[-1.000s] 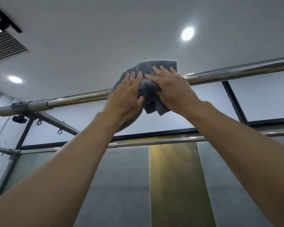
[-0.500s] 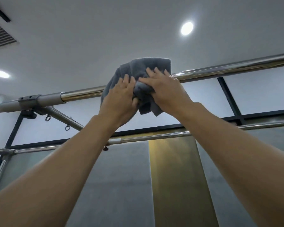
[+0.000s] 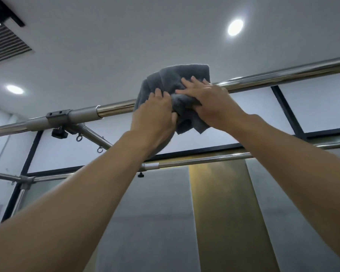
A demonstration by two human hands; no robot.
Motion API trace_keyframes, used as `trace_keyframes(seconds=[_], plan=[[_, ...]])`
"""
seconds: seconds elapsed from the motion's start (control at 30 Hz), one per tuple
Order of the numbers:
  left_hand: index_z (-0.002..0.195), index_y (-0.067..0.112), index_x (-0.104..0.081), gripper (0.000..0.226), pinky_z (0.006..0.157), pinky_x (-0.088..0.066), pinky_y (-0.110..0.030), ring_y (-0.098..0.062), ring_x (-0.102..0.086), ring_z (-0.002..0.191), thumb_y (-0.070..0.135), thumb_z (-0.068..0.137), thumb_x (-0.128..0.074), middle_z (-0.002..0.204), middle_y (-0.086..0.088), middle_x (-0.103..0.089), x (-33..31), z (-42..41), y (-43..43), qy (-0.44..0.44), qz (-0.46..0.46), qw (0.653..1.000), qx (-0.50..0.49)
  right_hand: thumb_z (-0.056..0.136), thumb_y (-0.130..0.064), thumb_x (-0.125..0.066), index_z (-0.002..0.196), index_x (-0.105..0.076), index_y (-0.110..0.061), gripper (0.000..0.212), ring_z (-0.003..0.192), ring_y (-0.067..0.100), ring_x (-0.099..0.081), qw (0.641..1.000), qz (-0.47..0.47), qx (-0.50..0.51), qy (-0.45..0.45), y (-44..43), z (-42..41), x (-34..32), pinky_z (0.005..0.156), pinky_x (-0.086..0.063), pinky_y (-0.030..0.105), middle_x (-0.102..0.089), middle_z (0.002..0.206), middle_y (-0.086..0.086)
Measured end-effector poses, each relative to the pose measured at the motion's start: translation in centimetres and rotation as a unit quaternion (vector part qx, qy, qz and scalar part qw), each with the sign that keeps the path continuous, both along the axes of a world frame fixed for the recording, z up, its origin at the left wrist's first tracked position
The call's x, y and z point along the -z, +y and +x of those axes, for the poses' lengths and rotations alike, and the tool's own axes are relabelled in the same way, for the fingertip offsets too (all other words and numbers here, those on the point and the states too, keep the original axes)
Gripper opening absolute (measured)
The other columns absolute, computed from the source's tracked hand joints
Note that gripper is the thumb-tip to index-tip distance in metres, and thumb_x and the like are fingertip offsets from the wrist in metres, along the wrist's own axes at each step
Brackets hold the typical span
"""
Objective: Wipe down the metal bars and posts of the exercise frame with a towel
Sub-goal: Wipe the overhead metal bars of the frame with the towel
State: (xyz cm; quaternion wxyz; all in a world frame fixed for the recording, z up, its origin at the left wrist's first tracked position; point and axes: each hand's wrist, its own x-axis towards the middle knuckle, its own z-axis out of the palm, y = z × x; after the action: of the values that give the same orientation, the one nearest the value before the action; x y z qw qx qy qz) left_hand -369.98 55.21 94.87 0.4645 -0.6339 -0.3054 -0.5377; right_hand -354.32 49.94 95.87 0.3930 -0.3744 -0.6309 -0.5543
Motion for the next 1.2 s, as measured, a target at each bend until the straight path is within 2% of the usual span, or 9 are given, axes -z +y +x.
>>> trace_keyframes(seconds=[0.2,0.3,0.43,0.53,0.67,0.77,0.97,1.07,1.2], plan=[[0.123,0.005,-0.050,0.032,0.091,-0.041,-0.043,-0.034,-0.051,0.115,0.019,0.094,-0.043,0.127,-0.016,-0.052,-2.0,-1.6,0.3,-0.027,0.008,0.999,0.032,0.103,-0.023,-0.038,0.143,-0.045,-0.029,0.041,0.146,0.027,-0.025,0.998,0.018,-0.023,0.058,1.0,-3.0,-1.5,0.118,-0.015,0.039,-0.030,0.158,0.003],[0.114,0.006,-0.051,0.027,0.087,-0.044,-0.047,-0.037,-0.054,0.107,0.019,0.092,-0.044,0.119,-0.017,-0.054,-0.8,-3.9,1.2,-0.034,0.024,0.999,0.025,0.104,-0.022,-0.037,0.144,-0.044,-0.031,0.041,0.147,0.025,-0.021,0.999,0.014,-0.028,0.029,2.2,-5.3,-0.8,0.119,-0.012,0.037,-0.027,0.159,0.001],[0.119,0.008,-0.050,0.030,0.080,-0.044,-0.041,-0.032,-0.055,0.106,0.026,0.096,-0.043,0.122,-0.016,-0.052,1.0,-4.4,1.4,-0.009,0.036,0.999,-0.023,0.104,-0.028,-0.039,0.144,-0.042,-0.030,0.041,0.143,0.031,-0.030,0.999,0.003,-0.035,0.036,2.4,-4.2,0.4,0.114,-0.025,0.047,-0.030,0.158,0.004],[0.117,0.007,-0.052,0.028,0.074,-0.031,-0.033,-0.033,-0.054,0.106,0.024,0.096,-0.043,0.119,-0.016,-0.055,-0.5,-3.6,0.9,-0.009,0.056,0.998,-0.034,0.104,-0.025,-0.037,0.143,-0.044,-0.030,0.040,0.143,0.030,-0.030,0.994,0.034,-0.066,0.083,2.4,-4.0,-0.1,0.115,-0.023,0.044,-0.032,0.157,0.003],[0.107,0.005,-0.053,0.019,0.079,-0.039,-0.042,-0.040,-0.056,0.099,0.015,0.092,-0.048,0.109,-0.021,-0.060,-1.0,-6.2,2.3,-0.066,0.057,0.996,0.030,0.101,-0.026,-0.044,0.140,-0.048,-0.036,0.040,0.146,0.024,-0.024,0.997,0.035,-0.058,0.047,4.1,-8.0,-1.9,0.118,-0.014,0.036,-0.032,0.157,-0.005],[0.111,0.007,-0.052,0.022,0.085,-0.049,-0.052,-0.040,-0.058,0.098,0.016,0.091,-0.048,0.113,-0.021,-0.059,1.1,-8.3,4.0,-0.058,0.052,0.996,0.046,0.101,-0.031,-0.045,0.141,-0.046,-0.034,0.041,0.146,0.026,-0.024,0.997,0.033,-0.062,0.015,5.7,-9.6,-0.9,0.118,-0.020,0.041,-0.033,0.156,0.000],[0.123,0.005,-0.052,0.031,0.089,-0.044,-0.046,-0.038,-0.056,0.112,0.017,0.094,-0.048,0.133,-0.021,-0.055,0.8,-9.4,4.4,-0.023,0.069,0.997,0.022,0.101,-0.025,-0.045,0.141,-0.047,-0.031,0.041,0.146,0.024,-0.025,0.995,0.052,-0.075,0.034,6.4,-9.3,-0.1,0.118,-0.018,0.038,-0.035,0.156,-0.003],[0.112,0.004,-0.054,0.022,0.082,-0.038,-0.041,-0.040,-0.058,0.102,0.014,0.093,-0.049,0.120,-0.022,-0.061,-0.4,-11.4,5.1,-0.043,0.073,0.995,0.053,0.100,-0.026,-0.049,0.139,-0.048,-0.033,0.040,0.146,0.022,-0.024,0.995,0.047,-0.071,0.043,6.2,-12.5,-0.9,0.119,-0.014,0.035,-0.032,0.157,-0.003],[0.112,0.005,-0.053,0.022,0.086,-0.047,-0.048,-0.041,-0.060,0.098,0.014,0.092,-0.051,0.115,-0.025,-0.062,0.9,-14.0,6.4,-0.061,0.058,0.995,0.060,0.098,-0.025,-0.054,0.145,-0.042,-0.029,0.048,0.146,0.025,-0.022,0.997,0.018,-0.067,0.034,6.5,-15.3,0.5,0.118,-0.018,0.037,-0.027,0.159,0.003]])
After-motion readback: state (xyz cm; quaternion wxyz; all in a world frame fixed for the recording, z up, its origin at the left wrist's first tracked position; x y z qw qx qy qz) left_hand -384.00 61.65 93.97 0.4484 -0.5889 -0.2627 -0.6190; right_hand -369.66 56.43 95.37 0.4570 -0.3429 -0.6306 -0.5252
